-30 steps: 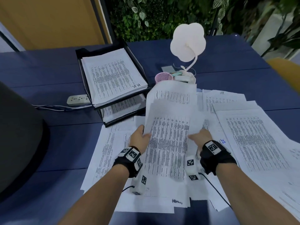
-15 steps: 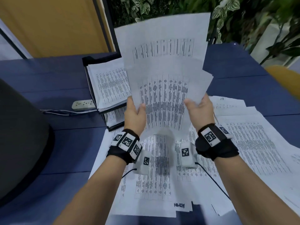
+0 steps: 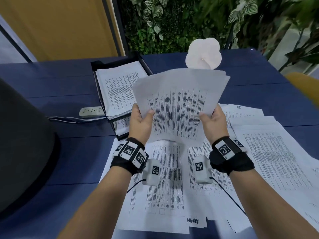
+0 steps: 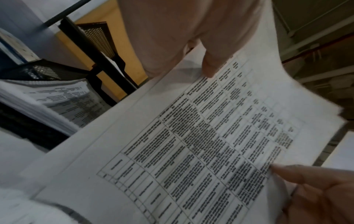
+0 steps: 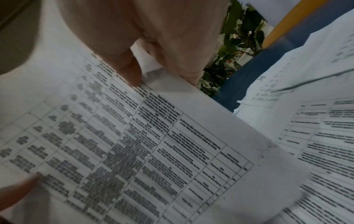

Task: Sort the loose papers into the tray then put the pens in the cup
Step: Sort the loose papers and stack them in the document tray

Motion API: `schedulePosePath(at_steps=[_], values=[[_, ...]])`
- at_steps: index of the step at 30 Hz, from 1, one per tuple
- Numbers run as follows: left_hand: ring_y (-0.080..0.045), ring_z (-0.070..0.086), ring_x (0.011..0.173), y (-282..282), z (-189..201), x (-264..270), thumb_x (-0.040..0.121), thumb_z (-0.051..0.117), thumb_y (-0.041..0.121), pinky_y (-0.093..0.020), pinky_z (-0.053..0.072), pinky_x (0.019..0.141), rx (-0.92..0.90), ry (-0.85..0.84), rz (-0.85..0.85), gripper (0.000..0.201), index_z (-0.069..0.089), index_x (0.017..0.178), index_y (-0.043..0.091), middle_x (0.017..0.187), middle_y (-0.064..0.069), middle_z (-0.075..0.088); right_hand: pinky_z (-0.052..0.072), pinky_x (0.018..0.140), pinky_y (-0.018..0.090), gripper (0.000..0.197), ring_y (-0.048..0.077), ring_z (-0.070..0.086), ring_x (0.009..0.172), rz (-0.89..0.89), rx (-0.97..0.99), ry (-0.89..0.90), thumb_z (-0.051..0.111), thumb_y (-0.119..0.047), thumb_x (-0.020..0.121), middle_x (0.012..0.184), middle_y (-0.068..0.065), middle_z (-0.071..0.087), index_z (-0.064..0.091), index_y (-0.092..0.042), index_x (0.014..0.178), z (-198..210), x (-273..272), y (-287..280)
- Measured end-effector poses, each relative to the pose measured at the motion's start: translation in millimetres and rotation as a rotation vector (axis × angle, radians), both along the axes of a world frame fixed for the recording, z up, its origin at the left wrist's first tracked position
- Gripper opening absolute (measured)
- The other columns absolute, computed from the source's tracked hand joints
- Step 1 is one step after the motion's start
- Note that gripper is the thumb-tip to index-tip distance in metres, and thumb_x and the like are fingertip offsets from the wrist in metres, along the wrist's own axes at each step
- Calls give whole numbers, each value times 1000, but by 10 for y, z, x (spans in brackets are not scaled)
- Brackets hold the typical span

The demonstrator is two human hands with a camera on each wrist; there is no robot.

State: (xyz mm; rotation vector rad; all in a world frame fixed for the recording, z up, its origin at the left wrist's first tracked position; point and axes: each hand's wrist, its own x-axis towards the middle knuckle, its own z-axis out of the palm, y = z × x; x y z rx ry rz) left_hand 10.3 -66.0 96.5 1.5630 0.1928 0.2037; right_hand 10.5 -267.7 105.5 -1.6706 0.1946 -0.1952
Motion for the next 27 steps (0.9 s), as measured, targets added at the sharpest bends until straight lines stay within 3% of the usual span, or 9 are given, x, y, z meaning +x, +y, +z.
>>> schedulePosePath(at_steps=[3,7,9,14,16,18,21,24,27], values=[[0,57,108,-26,19,30,94,53,8,-16,46,89,-13,-23,-6,37,39,125,22,119,5,59,50,81,16,37,-5,61,83,-35,8,-43,47,9,88,97,-11,63,50,-17,113,24,7,42],[-9,55,112,-21,-112,31,91,58,8,-29,45,95,-51,70,-2,48,35,131,24,126,0,56,53,71,15,41,13,62,84,-1,-4,29,46,10,87,98,-1,62,42,-19,114,-73,-10,57],[-13,56,113,6,-181,21,89,62,12,-40,41,105,-59,115,4,43,39,121,28,124,-1,58,55,78,31,38,28,63,94,-15,5,54,48,8,86,104,11,63,43,-12,118,-118,-26,53],[-12,50,102,-73,-118,41,93,56,35,-34,39,95,-41,128,15,40,43,125,15,107,7,54,45,99,31,46,2,59,101,-43,98,64,59,-8,90,112,-5,62,42,-12,132,-68,-20,131],[-10,50,116,-108,-53,86,94,55,34,-36,40,104,-40,72,49,48,42,133,10,127,3,54,46,100,25,43,-7,57,105,-68,56,23,57,-13,92,116,-6,60,39,-8,132,3,-5,164],[7,47,110,-111,-37,137,96,52,27,-26,40,99,-15,29,84,41,41,132,10,131,8,50,48,88,20,38,-19,56,79,-86,48,-38,52,-6,94,101,-18,55,40,-6,129,70,5,182],[4,56,90,-61,-81,158,95,54,16,-20,45,81,-29,37,78,23,45,116,9,106,5,59,45,79,35,43,1,44,62,-98,37,-12,49,4,91,85,-19,47,38,-4,132,99,-18,196],[-16,52,120,13,-208,118,88,63,24,-39,42,104,-28,165,48,58,36,138,14,133,-5,53,46,69,40,36,15,58,74,-64,-17,60,45,8,88,84,-16,53,43,-10,120,7,-27,181],[-20,50,123,17,-300,67,90,61,19,-46,35,110,-65,272,-11,53,38,138,16,135,-3,52,46,87,40,35,28,55,101,-6,-6,163,41,8,91,96,-9,53,36,-7,123,-43,-60,201]])
